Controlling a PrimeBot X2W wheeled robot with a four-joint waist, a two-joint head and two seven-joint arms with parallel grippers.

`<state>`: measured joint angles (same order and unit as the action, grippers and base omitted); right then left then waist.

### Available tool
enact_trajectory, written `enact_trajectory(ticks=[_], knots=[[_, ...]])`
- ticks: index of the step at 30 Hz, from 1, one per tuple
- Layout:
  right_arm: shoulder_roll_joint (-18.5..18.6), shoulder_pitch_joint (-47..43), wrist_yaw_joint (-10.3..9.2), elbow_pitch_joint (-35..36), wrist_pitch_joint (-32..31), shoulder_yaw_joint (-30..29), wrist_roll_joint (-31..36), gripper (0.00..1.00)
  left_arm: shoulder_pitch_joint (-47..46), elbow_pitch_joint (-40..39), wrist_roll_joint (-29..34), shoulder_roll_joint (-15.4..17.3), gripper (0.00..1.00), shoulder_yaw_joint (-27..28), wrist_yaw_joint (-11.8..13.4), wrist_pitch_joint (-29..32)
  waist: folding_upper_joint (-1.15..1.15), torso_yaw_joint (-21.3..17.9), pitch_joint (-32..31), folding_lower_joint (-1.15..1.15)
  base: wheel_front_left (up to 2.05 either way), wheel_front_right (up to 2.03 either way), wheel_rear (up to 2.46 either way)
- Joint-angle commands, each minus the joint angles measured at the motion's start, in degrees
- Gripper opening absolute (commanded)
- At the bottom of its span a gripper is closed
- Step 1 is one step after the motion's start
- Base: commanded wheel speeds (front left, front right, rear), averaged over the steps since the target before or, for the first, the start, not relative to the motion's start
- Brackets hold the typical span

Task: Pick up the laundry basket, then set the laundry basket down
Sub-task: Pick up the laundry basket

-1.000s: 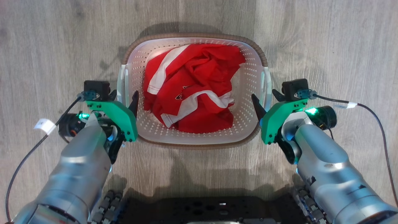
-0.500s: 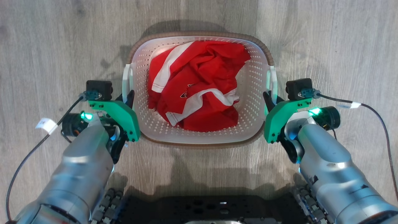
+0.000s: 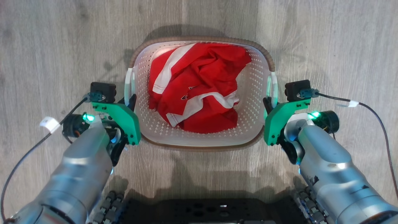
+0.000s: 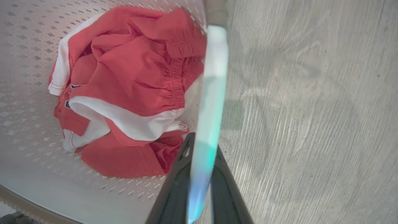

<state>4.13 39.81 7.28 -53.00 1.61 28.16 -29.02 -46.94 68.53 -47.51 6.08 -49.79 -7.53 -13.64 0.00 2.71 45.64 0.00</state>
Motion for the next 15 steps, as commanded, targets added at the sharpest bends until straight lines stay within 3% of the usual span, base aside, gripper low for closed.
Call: enact_trajectory(ticks=[1, 15], knots=[[-1.2, -1.4, 0.21, 1.5, -0.3, 2.0, -0.5, 0.00, 1.4, -1.1, -0.5, 1.9, 0.00, 0.0, 0.0, 0.1, 0.00, -0.2, -0.3, 0.00, 0.00, 0.00, 0.00], [-1.2, 1.4, 0.21, 0.2, -9.3, 4.9, -10.0, 0.00, 2.1, -7.5, -8.7, 6.5, 0.00, -10.3, 0.0, 8.8, 0.00, -1.2, -4.8, 0.00, 0.00, 0.00, 0.00]])
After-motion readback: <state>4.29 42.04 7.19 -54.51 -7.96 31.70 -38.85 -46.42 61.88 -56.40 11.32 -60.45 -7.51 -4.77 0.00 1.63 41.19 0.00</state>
